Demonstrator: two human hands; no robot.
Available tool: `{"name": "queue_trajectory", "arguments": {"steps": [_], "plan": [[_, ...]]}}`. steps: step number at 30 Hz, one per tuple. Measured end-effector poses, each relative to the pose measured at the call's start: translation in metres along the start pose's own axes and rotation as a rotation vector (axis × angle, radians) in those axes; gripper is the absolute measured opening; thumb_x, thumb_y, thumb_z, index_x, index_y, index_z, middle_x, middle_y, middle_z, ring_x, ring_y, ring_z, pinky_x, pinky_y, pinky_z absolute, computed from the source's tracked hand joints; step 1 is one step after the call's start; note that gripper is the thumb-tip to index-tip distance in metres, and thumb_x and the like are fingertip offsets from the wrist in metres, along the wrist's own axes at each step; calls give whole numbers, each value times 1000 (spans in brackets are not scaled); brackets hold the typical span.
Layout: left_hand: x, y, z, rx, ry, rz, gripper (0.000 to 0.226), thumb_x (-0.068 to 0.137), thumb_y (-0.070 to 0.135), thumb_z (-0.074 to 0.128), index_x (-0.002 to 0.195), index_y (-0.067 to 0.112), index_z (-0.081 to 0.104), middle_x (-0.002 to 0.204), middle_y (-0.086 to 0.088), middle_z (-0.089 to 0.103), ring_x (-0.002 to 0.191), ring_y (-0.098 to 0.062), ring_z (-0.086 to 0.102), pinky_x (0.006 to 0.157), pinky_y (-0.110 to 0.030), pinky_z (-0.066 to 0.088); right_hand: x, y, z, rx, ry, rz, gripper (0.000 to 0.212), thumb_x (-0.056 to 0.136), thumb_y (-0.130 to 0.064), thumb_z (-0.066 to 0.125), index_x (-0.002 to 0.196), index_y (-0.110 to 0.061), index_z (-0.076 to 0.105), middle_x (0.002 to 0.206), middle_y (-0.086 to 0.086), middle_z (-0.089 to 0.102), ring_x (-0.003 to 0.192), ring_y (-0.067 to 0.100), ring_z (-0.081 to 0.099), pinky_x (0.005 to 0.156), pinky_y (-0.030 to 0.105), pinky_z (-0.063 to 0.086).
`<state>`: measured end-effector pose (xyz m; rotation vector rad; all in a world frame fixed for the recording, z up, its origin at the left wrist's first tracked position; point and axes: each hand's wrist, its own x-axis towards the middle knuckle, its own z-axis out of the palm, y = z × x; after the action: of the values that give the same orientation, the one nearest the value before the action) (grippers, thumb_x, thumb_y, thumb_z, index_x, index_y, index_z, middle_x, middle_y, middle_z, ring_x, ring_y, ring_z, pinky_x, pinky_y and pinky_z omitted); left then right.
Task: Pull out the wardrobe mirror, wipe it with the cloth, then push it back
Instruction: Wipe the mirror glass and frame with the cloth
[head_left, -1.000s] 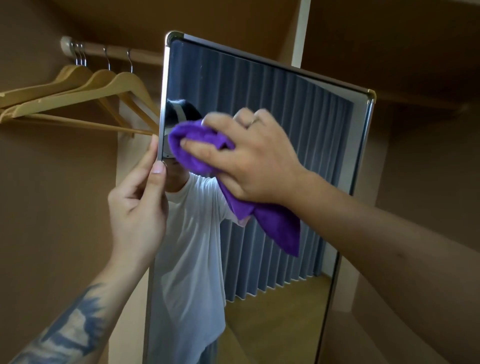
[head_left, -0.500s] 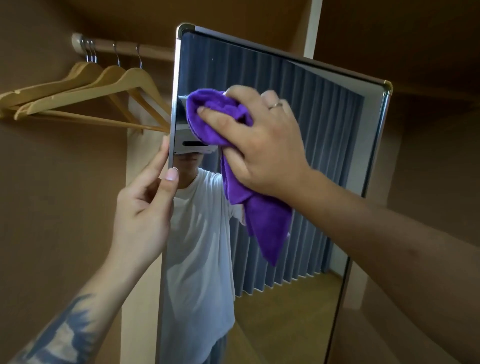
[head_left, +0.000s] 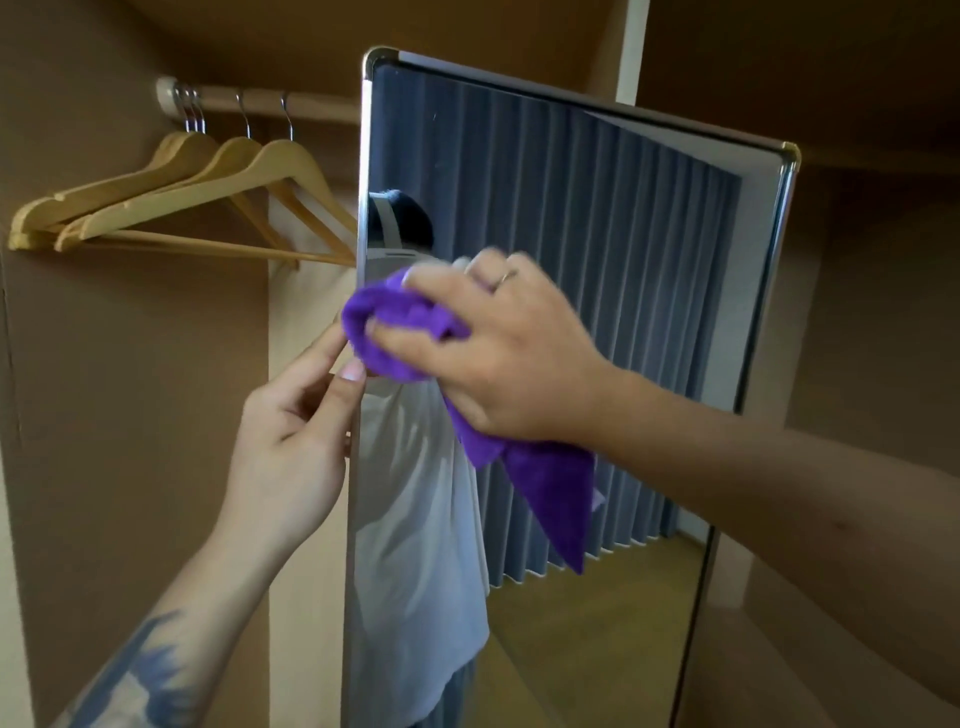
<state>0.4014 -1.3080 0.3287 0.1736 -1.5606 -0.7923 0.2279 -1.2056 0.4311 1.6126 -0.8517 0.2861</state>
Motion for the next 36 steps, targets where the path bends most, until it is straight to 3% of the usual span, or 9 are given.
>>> {"name": "queue_trajectory", "arguments": {"steps": [3,8,14,19,23,26,31,33,36], "plan": [[-1,-2,-1,12,4,-18,41,102,46,59,140,60,58,111,23,77,109,-8,26,79,-25,52,1,14,-7,-40,-77,-113,41,99,-29,55,138,-25,67,136,16,64,92,39,62,74,47,46],[-4,-3,-2,74,56,-22,46,101,48,58,145,58,53,108,21,67,73,-8,49,74,-34,47,3,30,-12,12,124,415,49,87,-23,65,136,-21,70,136,20,62,96,44,59,79,54,49],[-5,-3,-1,75,38,-17,45,100,49,57,143,63,51,83,23,69,64,-9,43,66,-27,47,-28,13,-5,9,-56,-133,35,96,-26,65,130,-26,74,127,15,70,91,37,66,75,45,51],[-7,-2,-1,52,40,-7,46,100,45,59,143,62,52,125,14,74,88,4,72,80,-23,59,-15,32,-4,3,133,325,43,91,-22,65,134,-23,71,135,18,64,93,44,61,79,54,47],[-10,1,1,64,28,-40,46,100,48,57,143,63,51,145,-8,61,133,-19,47,109,-50,52,-44,-4,6,6,11,-49,36,92,-24,72,127,-28,76,125,13,72,93,37,68,80,48,53],[-10,-1,0,41,18,-21,46,101,49,58,145,60,51,141,-5,60,131,-14,49,97,-25,56,-45,25,-2,-31,-13,-161,33,95,-26,71,127,-29,76,124,13,73,91,36,70,78,46,54],[-10,-5,0,76,34,17,47,104,43,57,149,55,50,112,20,75,73,8,61,74,-10,50,-48,55,-10,-39,140,409,46,93,-23,63,138,-16,67,136,24,61,105,47,62,90,52,46],[-10,-4,1,78,48,6,46,104,45,57,148,57,50,98,21,78,76,6,35,73,-13,51,-62,32,-7,-41,97,251,47,91,-21,68,138,-19,66,131,24,65,98,46,65,84,54,50],[-11,-2,2,89,64,-2,45,102,52,56,146,61,49,110,8,74,94,1,73,80,-19,54,-75,23,-10,-51,-41,-98,41,96,-27,69,136,-27,62,123,17,73,90,38,70,76,47,55]]}}
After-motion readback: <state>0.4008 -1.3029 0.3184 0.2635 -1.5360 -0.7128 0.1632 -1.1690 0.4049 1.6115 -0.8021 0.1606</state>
